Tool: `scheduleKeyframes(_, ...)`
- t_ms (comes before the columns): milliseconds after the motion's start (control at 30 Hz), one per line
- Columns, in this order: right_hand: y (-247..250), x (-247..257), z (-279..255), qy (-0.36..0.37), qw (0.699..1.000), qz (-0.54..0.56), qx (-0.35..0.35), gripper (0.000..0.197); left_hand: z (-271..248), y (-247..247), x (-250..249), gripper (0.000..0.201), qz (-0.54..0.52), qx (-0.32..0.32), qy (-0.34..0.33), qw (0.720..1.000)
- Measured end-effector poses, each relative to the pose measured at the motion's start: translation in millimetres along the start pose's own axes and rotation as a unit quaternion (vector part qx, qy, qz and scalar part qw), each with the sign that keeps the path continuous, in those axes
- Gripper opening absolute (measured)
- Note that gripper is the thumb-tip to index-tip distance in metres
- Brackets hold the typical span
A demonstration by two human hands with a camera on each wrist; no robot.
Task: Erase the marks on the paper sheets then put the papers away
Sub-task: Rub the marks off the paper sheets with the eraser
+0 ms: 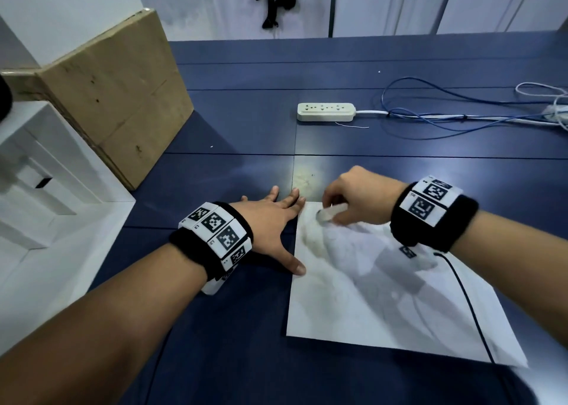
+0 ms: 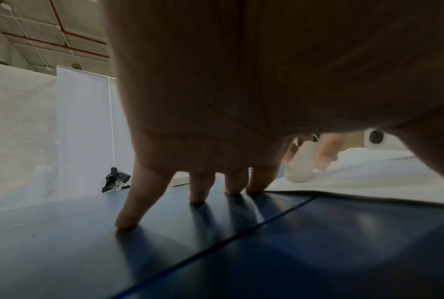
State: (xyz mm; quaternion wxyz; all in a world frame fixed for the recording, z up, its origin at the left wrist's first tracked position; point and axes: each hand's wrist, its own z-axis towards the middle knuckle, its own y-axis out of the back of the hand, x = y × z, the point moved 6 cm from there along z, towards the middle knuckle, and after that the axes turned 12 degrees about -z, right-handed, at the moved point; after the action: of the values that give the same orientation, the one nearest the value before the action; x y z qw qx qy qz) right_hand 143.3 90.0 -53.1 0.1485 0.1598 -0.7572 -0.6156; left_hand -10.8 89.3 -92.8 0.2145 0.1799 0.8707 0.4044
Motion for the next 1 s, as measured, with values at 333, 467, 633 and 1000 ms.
scheduleKeyframes(333,-9.0,18.3,-15.8,0.059,0.997,0.002,0.052,0.025,0.3,-0.6,0.5,0.139,0.004,0.004,0.002,1.000)
scheduleKeyframes(467,-2.5,-7.2,-1.5,-0.023,1.000,0.004,-0.015,0.027,-1.9,0.9,-2.0,0.138,0.001,0.006,0.003,1.000)
scheduleKeyframes(633,-17.9,31.6,-32.8,0.094,0.991,0.026,0.095,0.027,-0.7,-0.8,-0.7,0.140,0.005,0.008,0.004,1.000)
scheduleKeyframes(1000,-16.1,14.6,-24.6,0.073,0.996,0.027,0.047,0.026,0.5,-0.6,0.2,0.140,0.006,0.007,0.003,1.000)
